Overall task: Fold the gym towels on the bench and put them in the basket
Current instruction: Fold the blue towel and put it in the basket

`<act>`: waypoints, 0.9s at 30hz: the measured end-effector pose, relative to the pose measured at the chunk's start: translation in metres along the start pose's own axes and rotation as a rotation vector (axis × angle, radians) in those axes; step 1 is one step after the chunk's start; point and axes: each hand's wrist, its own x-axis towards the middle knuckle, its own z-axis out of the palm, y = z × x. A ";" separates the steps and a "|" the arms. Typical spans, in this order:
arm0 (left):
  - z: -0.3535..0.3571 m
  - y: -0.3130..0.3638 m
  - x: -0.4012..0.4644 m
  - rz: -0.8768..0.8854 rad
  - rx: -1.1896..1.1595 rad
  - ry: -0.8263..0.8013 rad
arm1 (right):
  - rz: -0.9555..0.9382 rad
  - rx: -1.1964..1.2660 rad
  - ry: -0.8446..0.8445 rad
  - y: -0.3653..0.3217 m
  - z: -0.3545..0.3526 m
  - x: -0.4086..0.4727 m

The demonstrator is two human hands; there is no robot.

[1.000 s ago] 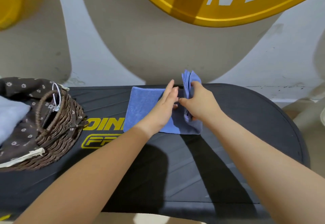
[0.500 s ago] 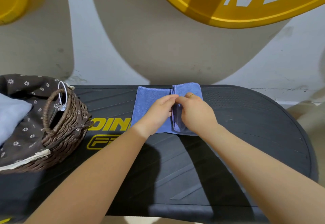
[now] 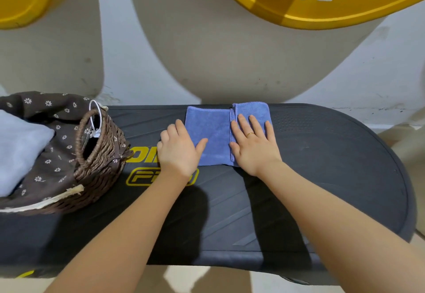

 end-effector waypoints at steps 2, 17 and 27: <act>-0.005 0.001 -0.001 -0.031 0.019 -0.016 | -0.011 0.017 -0.010 0.002 -0.003 0.001; -0.041 0.051 0.009 0.014 -0.669 -0.066 | -0.027 0.359 0.117 0.015 0.000 0.006; -0.011 0.115 -0.021 0.142 -0.802 -0.215 | 0.333 1.755 0.049 0.059 -0.036 0.007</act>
